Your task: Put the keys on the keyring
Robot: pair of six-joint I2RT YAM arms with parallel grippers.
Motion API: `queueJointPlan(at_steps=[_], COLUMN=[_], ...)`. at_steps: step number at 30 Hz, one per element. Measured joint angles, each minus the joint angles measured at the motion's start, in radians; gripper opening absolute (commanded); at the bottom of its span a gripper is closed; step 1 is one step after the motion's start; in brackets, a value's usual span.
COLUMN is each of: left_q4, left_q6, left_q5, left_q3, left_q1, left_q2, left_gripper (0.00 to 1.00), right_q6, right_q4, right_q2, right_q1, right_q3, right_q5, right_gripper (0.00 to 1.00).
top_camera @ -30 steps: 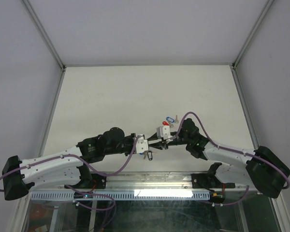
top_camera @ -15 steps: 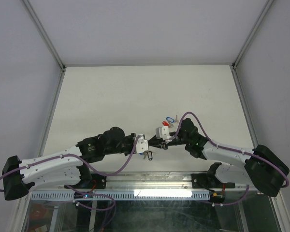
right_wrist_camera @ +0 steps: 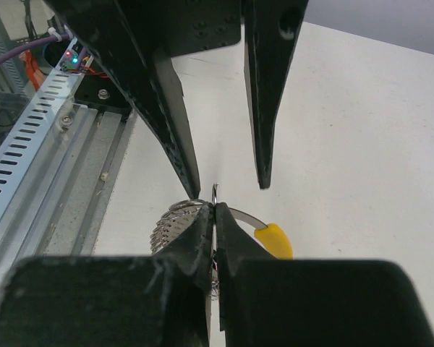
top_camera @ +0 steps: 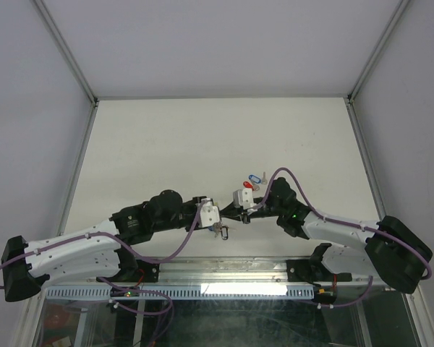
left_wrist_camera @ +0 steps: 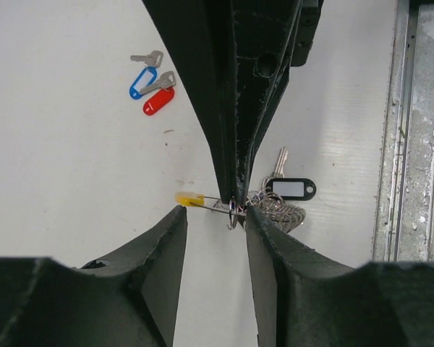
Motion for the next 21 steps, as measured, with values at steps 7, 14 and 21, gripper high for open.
queueJointPlan(at_steps=[7, 14, 21], left_q4=[0.049, 0.073, 0.177], left_q6=[-0.052, -0.109, -0.211], left_q5=[-0.007, -0.01, -0.088], left_q3=[-0.025, -0.07, -0.116], left_q1=[0.0, 0.0, 0.0], left_q2=[-0.124, -0.161, -0.18], left_gripper=[0.39, 0.39, 0.64], right_q6=[0.029, 0.095, 0.177], right_q4=[0.078, 0.196, 0.383], right_q2=[-0.02, -0.022, -0.005], right_q1=[0.002, 0.002, 0.002], right_q3=[-0.049, -0.092, -0.165], right_q5=[0.047, 0.082, 0.135], right_gripper=[0.0, 0.0, 0.0])
